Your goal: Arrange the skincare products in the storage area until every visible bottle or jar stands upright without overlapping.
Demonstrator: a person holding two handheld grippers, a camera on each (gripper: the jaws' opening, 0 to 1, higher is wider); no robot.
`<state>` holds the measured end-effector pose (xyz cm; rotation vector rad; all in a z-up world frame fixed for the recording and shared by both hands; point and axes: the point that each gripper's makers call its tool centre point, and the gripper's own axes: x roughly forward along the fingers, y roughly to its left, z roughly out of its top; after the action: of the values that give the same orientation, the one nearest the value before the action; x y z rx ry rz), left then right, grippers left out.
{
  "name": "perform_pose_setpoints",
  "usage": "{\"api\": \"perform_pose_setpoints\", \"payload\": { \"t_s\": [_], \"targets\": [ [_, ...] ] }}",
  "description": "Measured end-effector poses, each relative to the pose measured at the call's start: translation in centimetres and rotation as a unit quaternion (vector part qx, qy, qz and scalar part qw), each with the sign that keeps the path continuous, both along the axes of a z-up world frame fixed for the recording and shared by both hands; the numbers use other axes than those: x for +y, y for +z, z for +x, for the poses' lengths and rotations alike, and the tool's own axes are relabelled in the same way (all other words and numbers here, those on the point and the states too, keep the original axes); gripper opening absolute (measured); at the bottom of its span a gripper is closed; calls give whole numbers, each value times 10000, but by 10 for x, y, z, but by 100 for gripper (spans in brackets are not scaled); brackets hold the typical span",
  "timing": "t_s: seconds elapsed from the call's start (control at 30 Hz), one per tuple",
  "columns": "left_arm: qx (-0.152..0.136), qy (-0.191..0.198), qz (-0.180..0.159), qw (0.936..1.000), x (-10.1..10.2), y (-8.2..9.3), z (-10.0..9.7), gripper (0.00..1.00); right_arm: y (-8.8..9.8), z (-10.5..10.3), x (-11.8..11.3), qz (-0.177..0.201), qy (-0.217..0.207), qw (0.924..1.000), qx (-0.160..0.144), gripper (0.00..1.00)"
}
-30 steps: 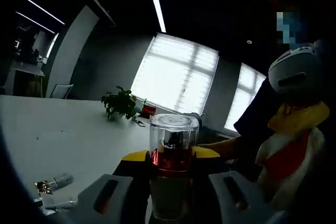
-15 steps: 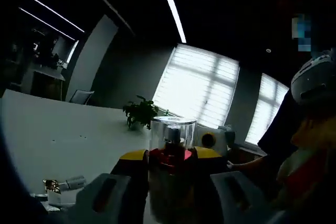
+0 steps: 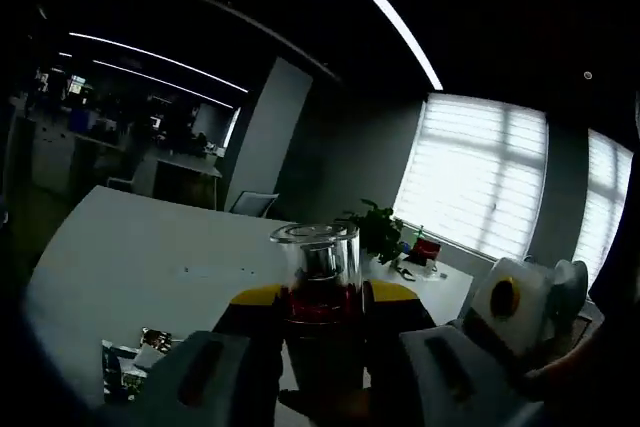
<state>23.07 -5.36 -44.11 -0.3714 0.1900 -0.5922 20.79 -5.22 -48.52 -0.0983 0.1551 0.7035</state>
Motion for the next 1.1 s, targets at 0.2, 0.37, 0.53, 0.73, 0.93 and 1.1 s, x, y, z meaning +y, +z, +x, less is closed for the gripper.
{"api": "perform_pose_setpoints", "payload": {
  "t_s": [0.2,0.37,0.53,0.73,0.93,1.1],
  "targets": [
    [55,-493,207,9986,-9,-8,-7,25,-11,-4,-4,-181,-2,9998,28,30],
    [-75,-1450,194,9892,-13,-6,-16,24,-4,-19,-2,360,1204,9918,246,31],
    [-565,-2401,671,9668,-33,6,-34,24,3,-28,-11,441,2004,9783,274,32],
    [-835,-3069,500,9467,-40,25,-44,24,23,-35,-23,794,2633,9613,183,30],
    [-1149,-3647,612,9220,-52,37,-58,24,42,-42,-18,1029,3179,9425,71,33],
    [-1190,-3753,681,9167,-55,35,-57,24,42,-42,-16,839,3313,9397,-115,29]
  ]
}}
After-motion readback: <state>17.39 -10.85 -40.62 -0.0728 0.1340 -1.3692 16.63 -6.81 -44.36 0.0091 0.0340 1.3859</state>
